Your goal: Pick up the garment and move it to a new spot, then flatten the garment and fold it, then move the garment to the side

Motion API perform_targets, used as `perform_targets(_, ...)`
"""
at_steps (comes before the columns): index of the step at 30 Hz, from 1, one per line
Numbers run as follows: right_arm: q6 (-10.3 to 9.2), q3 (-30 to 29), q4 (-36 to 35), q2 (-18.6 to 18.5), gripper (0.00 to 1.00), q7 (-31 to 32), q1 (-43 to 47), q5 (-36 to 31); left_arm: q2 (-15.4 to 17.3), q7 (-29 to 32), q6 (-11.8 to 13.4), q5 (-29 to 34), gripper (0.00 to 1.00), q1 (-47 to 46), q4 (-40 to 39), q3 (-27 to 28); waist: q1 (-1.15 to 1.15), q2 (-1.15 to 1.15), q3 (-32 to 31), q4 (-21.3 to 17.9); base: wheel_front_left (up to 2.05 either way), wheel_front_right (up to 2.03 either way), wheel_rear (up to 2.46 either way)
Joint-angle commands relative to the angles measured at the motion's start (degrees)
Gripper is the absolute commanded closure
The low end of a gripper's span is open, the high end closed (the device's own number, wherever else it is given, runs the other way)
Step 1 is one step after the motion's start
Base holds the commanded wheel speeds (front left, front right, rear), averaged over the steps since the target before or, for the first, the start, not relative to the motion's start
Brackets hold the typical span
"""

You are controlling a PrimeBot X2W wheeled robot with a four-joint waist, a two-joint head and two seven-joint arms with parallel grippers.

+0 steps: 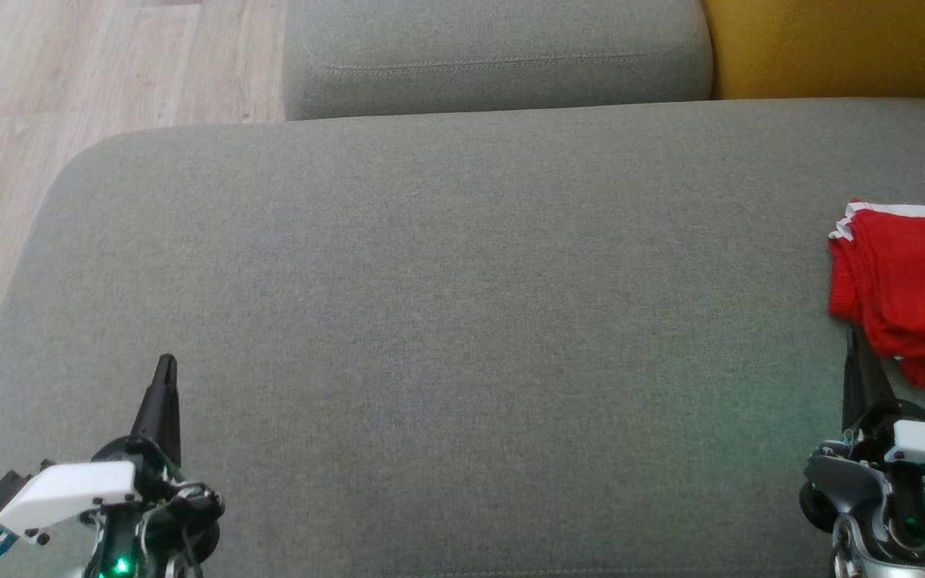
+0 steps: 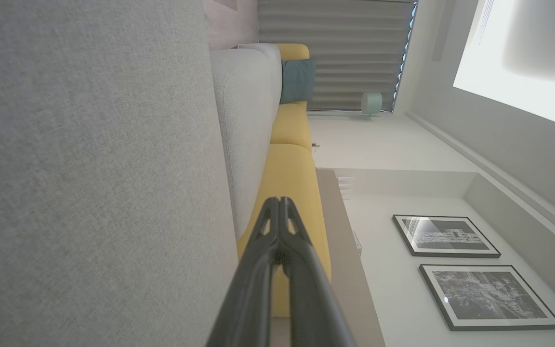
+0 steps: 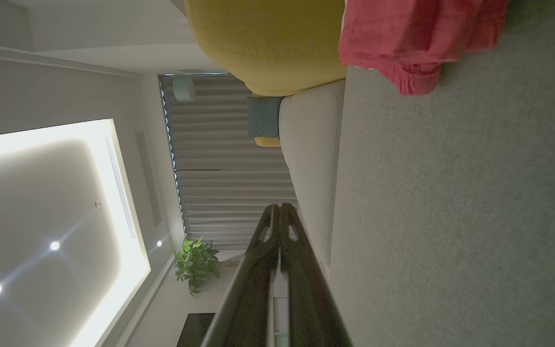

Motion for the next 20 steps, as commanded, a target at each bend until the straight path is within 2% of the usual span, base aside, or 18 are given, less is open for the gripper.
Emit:
perform_targets(1,-0.05,1.2,-2.2,-0.2,1.00,0.3,-1.4,0.4,1.1,0.4,-0.4,-0.3,1.00,-3.4,-2.2,2.0,0.00,0.00,0.0,0.0,0.00,0.00,0.00)
perform_targets(20,-0.05,1.2,-2.2,-0.2,1.00,0.3,-1.4,0.4,1.1,0.4,-0.4,-0.3,1.00,-3.4,-2.2,2.0,0.00,0.00,0.0,0.0,0.00,0.00,0.00)
